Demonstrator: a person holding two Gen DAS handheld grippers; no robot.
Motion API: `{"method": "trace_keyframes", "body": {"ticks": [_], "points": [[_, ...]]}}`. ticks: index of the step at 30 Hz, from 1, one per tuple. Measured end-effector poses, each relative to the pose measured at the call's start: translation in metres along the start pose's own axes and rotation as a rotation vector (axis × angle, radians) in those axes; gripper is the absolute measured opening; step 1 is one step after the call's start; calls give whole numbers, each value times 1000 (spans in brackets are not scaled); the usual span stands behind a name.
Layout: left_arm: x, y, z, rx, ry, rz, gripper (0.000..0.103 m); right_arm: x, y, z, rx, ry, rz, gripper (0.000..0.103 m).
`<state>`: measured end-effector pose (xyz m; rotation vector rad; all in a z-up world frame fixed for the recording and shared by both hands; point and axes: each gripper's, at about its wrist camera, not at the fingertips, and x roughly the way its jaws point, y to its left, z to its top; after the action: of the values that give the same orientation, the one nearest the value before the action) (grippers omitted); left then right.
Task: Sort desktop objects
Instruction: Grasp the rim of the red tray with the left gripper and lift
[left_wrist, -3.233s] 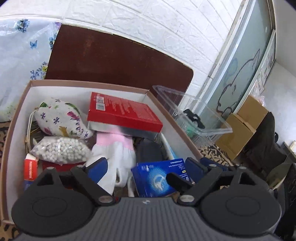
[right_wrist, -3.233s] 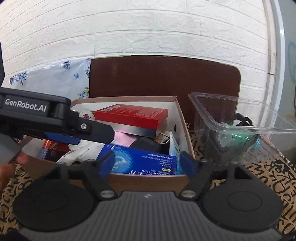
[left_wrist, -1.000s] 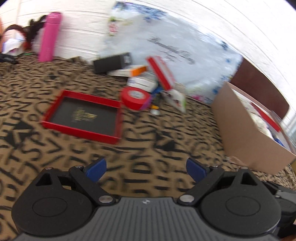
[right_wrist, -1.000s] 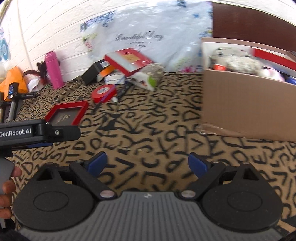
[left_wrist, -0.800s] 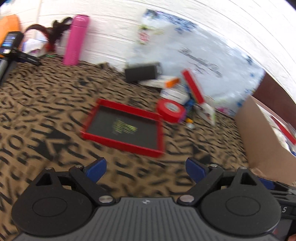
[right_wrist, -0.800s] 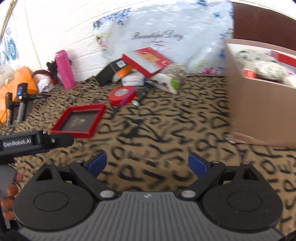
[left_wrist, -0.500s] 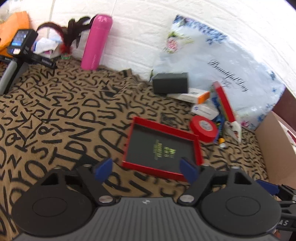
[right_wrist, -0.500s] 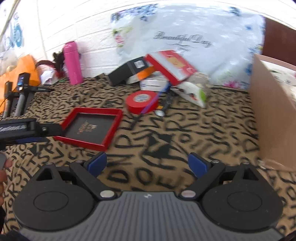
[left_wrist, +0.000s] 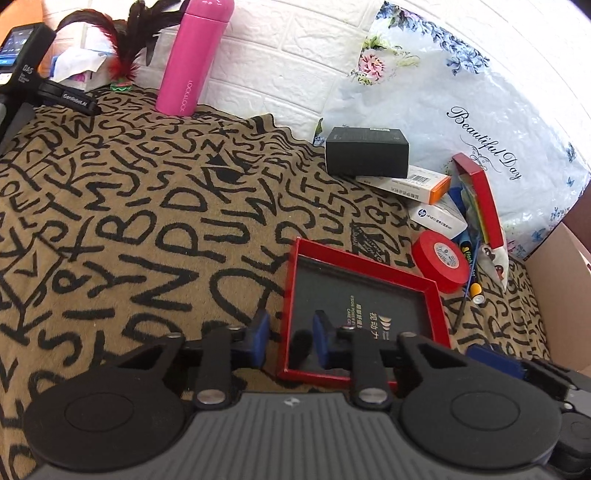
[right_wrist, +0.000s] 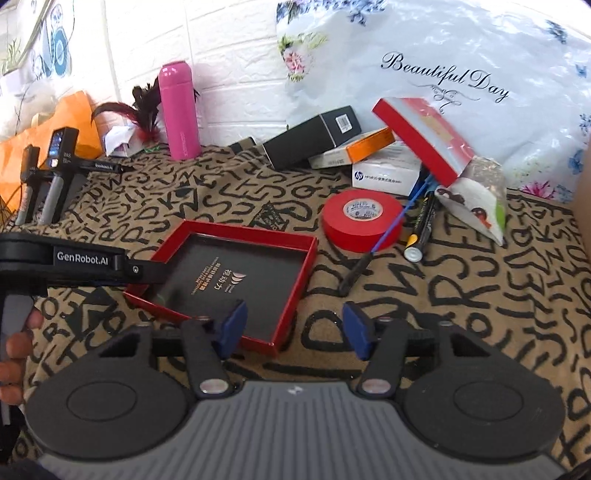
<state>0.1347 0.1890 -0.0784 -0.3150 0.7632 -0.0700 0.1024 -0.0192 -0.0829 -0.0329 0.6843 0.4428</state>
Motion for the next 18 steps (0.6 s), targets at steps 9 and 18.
{"method": "trace_keyframes", "body": {"ticks": [9, 18], "points": [[8, -8, 2, 54, -1, 9, 16, 16, 6, 0, -54, 11, -36, 20], [-2, -28, -12, 120, 15, 28, 15, 8, 4, -6, -89, 13, -40, 6]]}}
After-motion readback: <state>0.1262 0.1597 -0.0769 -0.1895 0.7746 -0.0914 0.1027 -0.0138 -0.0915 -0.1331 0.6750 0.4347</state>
